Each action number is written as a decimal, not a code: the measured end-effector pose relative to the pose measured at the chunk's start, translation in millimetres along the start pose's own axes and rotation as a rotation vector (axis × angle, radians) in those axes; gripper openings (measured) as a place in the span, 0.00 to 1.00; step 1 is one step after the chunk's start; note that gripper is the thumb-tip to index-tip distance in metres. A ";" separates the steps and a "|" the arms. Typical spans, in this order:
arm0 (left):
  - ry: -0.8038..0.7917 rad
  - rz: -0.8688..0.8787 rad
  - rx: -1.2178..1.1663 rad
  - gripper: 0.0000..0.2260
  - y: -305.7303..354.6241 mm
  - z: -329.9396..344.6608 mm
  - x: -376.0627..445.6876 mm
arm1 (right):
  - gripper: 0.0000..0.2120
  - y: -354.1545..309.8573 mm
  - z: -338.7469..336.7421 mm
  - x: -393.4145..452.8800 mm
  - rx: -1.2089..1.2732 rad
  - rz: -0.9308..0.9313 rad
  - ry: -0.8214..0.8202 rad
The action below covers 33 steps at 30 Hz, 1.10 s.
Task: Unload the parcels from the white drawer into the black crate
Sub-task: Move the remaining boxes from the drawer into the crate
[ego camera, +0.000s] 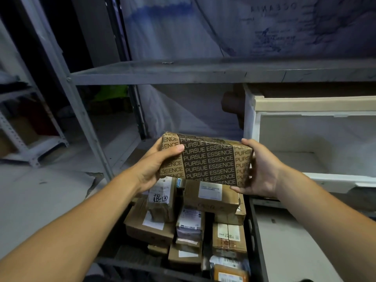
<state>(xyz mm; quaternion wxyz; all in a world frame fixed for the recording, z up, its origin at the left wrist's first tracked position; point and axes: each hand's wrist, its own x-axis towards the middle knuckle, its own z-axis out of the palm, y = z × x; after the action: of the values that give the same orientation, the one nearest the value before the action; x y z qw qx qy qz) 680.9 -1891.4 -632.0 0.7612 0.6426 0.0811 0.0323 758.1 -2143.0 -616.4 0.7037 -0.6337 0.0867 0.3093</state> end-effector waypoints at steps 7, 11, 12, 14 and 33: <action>0.081 -0.021 0.010 0.30 2.5 -1.7 -0.5 | 0.29 1.3 1.1 -3.7 -0.088 -0.269 -0.107; 0.083 -0.166 0.015 0.18 7.1 6.0 -3.7 | 0.13 1.2 2.0 -4.1 -0.090 -0.398 -0.119; 0.079 -0.206 0.032 0.18 6.8 7.4 -4.6 | 0.10 0.4 1.3 -4.0 -0.073 -0.386 -0.116; 0.065 -0.232 0.046 0.18 5.8 9.0 -6.4 | 0.09 -0.3 -0.8 -2.3 -0.053 -0.329 -0.081; 0.072 -0.030 0.023 0.24 -0.2 1.6 -0.3 | 0.32 1.1 -2.8 4.0 -0.151 -0.221 -0.083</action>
<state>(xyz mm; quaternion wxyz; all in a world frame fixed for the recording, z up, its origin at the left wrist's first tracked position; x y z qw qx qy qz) 680.8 -1893.0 -631.9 0.7506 0.6485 0.1187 0.0430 761.5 -2144.3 -619.8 0.6869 -0.6771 -0.0361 0.2614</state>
